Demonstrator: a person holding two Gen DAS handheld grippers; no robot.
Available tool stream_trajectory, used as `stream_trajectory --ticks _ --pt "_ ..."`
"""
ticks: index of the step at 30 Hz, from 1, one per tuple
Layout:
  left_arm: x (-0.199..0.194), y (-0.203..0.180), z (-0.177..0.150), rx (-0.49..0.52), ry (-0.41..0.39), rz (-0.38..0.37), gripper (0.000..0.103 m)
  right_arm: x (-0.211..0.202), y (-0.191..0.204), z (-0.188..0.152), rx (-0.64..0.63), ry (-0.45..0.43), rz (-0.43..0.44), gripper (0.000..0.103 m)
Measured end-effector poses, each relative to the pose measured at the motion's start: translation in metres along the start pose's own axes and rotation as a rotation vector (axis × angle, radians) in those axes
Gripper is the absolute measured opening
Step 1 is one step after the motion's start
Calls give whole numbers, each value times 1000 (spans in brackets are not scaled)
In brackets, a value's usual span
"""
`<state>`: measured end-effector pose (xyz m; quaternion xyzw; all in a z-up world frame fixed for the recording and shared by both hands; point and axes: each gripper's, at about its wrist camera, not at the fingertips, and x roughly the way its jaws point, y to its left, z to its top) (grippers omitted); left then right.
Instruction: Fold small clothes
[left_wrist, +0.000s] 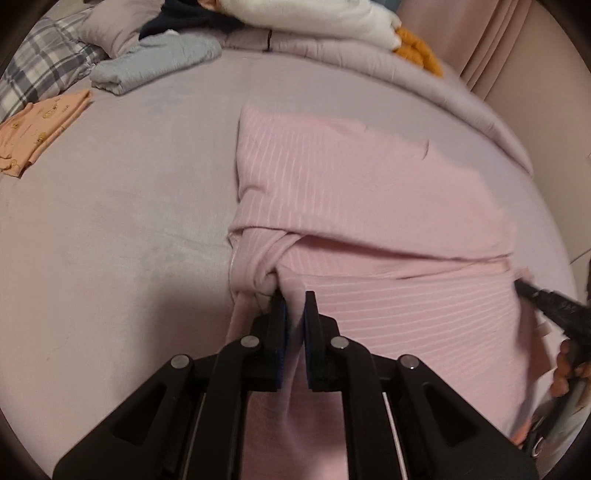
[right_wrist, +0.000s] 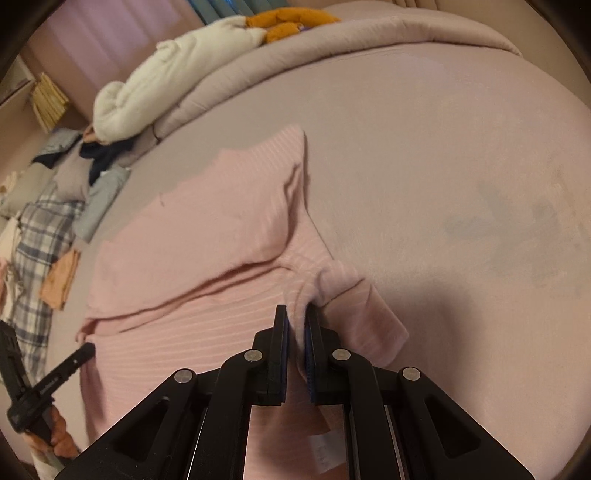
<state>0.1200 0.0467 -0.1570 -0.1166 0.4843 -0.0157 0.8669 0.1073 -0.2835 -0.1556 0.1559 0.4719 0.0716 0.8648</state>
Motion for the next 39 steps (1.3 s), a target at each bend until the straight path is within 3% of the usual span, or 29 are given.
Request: stream_trajectory --ticks 5,9,11,13,17,19,22,27,35,39 --pt "0 -3 -2 29 -15 33 11 -3 0 -3 -25 0 -17 9" --pt "-6 0 -4 11 -13 14 11 -6 -4 -2 -28 -1 -15 9" --pt "-13 1 -7 4 -15 -12 21 -5 -2 0 -29 2 -19 9" --pt "-22 -1 -16 8 -23 -30 38 -8 1 -2 -35 3 -35 15" --pt "-37 1 -33 11 -14 -22 41 -21 5 -8 -67 -9 -78 28" --pt "-45 2 -42 -1 -14 -18 45 -31 5 -15 -77 -20 -87 45" --pt "-54 7 -59 -20 -2 -35 51 -42 0 -27 -81 -25 -88 50" --pt "-56 15 -79 -47 43 -14 51 -48 -9 -50 -90 18 -90 50" --pt "-56 12 -88 -82 71 -76 49 -47 -14 -64 -107 28 -104 50" --pt "-55 6 -93 -65 71 -69 49 -57 -27 -67 -59 5 -100 50"
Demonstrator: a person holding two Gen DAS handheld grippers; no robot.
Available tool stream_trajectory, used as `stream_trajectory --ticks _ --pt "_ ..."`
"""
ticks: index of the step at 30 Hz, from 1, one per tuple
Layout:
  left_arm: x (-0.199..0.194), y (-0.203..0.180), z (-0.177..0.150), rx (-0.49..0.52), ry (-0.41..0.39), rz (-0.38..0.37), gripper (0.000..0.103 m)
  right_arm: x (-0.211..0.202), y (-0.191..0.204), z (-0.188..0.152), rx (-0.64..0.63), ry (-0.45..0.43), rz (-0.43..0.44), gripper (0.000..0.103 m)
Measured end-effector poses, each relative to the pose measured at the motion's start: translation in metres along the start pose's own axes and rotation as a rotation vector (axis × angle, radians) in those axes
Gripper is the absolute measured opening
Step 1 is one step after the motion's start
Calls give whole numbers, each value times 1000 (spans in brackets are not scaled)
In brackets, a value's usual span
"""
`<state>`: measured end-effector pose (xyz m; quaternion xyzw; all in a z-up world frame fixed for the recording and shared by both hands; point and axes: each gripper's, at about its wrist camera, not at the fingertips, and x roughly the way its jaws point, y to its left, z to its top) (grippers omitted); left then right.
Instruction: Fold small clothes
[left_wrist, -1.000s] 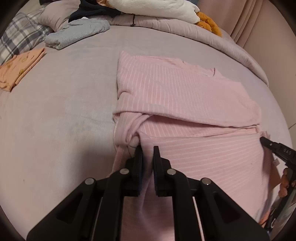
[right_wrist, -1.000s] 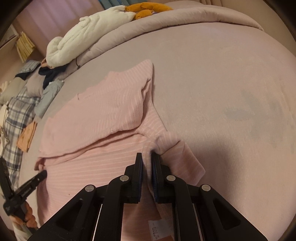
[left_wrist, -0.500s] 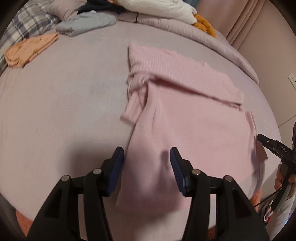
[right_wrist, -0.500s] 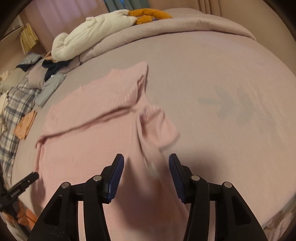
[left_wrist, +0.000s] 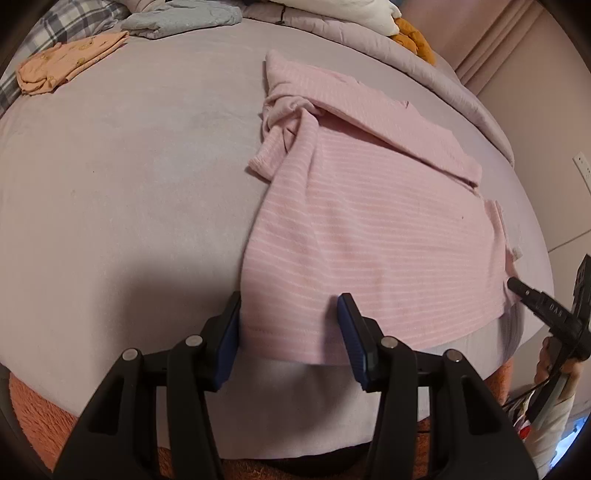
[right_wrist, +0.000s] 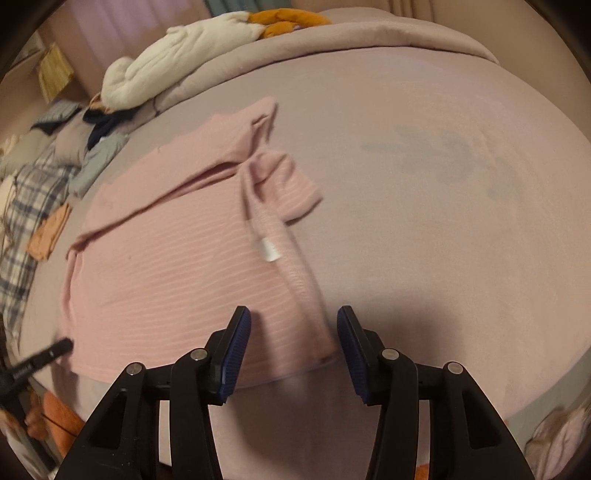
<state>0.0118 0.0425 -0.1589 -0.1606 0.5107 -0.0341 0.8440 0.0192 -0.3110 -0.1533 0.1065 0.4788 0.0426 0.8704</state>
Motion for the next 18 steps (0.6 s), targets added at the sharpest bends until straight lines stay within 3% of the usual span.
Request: stream_trajectory --ticks 4,8,10,13,17,18 --pt "3 -10 -3 37 0 27 47 0 -5 1 -9 -8 -7 50" --pt "6 -15 -6 71 8 15 21 3 -3 -5 -14 -13 9 49" --pt "8 -16 -6 71 13 -9 12 2 1 -7 -32 -18 22 30" --pt "7 -19 -6 57 8 0 10 3 5 -9 -31 0 73 11" --pt "-16 -24 -1 38 -43 -62 9 -3 12 -7 -9 -5 157 8" --pt "-26 -26 2 42 -67 -82 9 -9 13 -3 8 -15 211 8"
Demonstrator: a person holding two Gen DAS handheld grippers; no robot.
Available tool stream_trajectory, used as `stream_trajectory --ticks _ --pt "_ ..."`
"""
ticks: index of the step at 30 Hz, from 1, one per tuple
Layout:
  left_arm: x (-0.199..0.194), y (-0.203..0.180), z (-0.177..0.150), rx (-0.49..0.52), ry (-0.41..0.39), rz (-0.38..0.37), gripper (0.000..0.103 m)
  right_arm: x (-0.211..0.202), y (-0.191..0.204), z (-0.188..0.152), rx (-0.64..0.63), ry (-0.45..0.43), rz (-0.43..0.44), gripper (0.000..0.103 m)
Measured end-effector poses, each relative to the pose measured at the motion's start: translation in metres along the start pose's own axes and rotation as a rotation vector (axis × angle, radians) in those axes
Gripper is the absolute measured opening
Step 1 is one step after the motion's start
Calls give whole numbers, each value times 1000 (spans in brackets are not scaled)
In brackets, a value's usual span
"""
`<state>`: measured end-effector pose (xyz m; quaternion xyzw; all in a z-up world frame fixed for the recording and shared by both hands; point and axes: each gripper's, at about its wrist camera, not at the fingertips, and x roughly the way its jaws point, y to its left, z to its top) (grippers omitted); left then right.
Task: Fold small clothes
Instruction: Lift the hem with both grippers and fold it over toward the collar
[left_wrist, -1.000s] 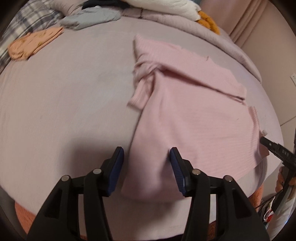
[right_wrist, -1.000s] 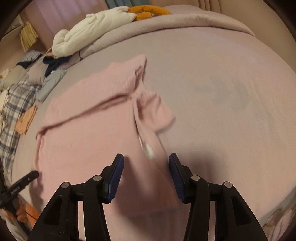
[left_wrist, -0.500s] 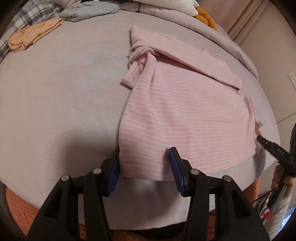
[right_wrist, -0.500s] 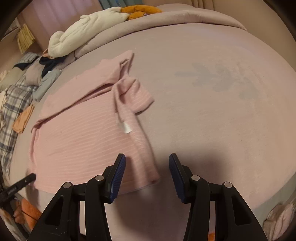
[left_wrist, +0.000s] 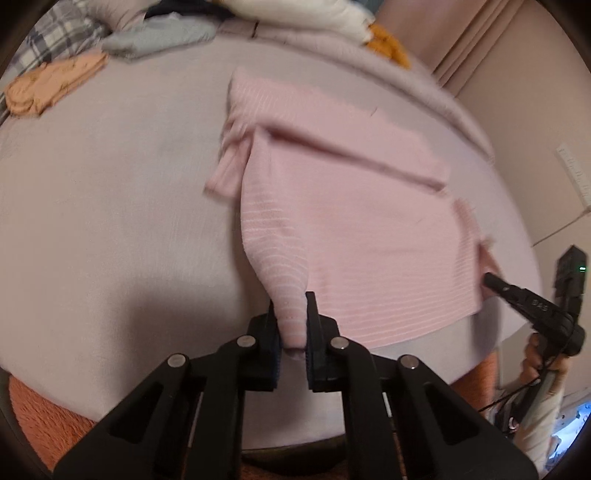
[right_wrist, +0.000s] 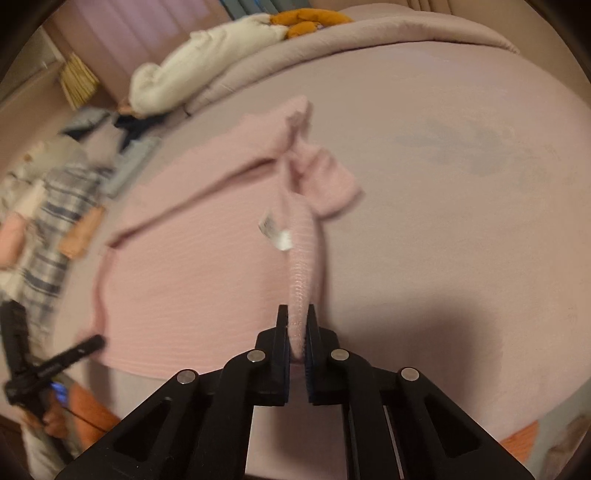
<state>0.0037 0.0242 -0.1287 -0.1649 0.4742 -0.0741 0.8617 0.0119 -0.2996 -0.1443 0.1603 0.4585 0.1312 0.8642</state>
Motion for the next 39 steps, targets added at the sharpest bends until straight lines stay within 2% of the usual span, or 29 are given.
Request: stream_trajectory --ticks 2,7,10,14,26,29,34,37,39 --pt "-23 -5 8 8 -60 -34 9 -13 7 7 8 -34 58 8" --pt "-73 -14 20 26 -183 -59 9 -67 32 30 -24 -196 156 8" --pt "-94 -17 20 31 -219 -80 9 -97 45 34 -38 -279 201 8" --pt "-109 -15 10 20 -229 -80 9 -117 55 30 -45 -345 219 8" --pt "-122 -5 -21 -52 -175 -97 9 -136 43 2 5 -382 180 8" --pt "-120 -5 -23 -56 -161 -98 9 -134 43 2 -4 -361 161 8" --pt "-111 0 -13 -84 -159 -98 9 -129 38 6 6 -357 154 8" --pt "-108 0 -1 -85 -183 -97 9 -123 35 15 23 -364 170 8" --pt "-106 0 7 -86 -196 -98 9 -119 39 23 6 -372 139 7"
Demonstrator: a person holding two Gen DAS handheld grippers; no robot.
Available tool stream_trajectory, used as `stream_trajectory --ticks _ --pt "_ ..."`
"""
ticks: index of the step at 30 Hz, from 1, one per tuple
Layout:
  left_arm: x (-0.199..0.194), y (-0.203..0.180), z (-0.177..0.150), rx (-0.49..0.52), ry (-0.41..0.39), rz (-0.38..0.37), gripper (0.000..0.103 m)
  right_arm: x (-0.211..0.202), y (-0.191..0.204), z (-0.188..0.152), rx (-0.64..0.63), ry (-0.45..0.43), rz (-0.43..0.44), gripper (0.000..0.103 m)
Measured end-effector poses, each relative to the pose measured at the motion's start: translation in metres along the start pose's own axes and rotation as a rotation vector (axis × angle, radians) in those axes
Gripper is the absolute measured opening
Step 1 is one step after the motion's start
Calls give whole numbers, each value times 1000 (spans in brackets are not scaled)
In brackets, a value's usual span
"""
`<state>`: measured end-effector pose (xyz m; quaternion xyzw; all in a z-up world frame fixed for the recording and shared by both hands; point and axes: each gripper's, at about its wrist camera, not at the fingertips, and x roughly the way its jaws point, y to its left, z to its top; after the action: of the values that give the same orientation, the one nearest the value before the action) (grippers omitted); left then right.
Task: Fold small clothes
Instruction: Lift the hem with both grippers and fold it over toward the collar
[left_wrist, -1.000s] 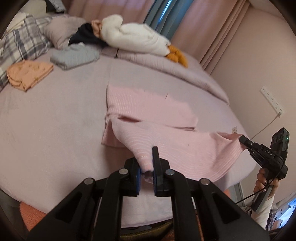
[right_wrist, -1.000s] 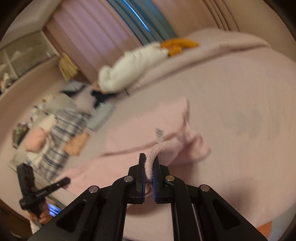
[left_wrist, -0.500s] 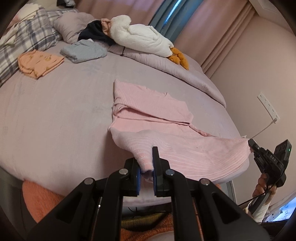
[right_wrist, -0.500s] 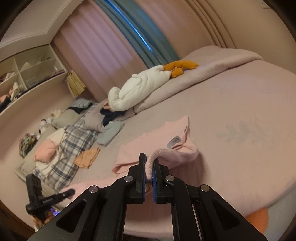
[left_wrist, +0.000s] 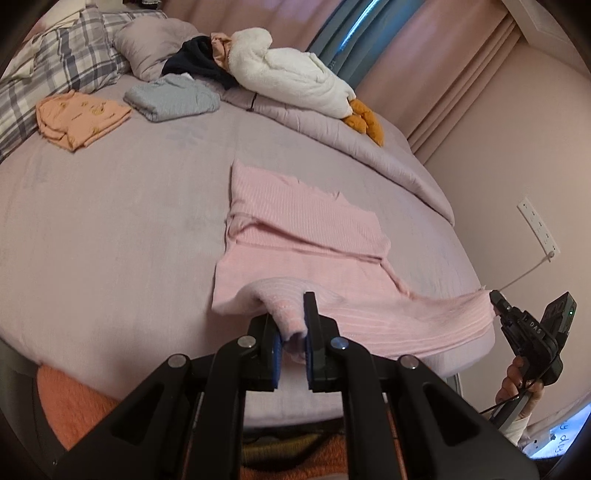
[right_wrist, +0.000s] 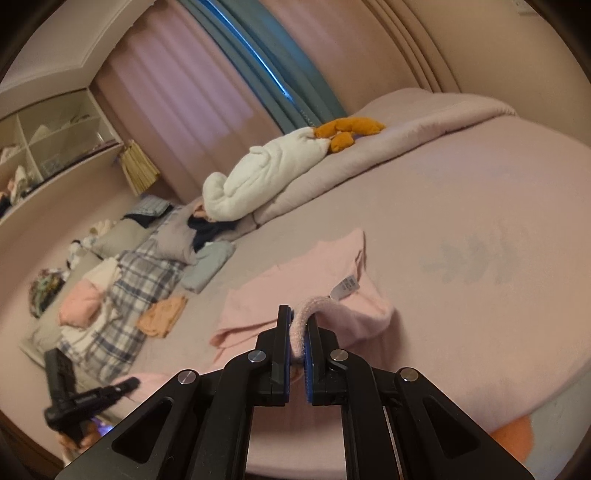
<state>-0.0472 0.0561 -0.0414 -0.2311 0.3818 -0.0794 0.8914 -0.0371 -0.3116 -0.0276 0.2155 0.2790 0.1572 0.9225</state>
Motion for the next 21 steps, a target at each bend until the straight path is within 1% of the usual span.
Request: stream_trajectory --ticks 3,8,13,21 --pt "10 0 12 2 -12 10 9 13 3 8 -23 -4 -41 8" --pt "28 4 34 -1 -18 18 9 32 3 21 -32 -12 -61 7" --pt "45 6 57 5 -25 29 9 50 -4 33 -27 -6 -59 7" --pt "76 16 87 -26 -28 29 9 76 -3 50 -32 -1 -56 7"
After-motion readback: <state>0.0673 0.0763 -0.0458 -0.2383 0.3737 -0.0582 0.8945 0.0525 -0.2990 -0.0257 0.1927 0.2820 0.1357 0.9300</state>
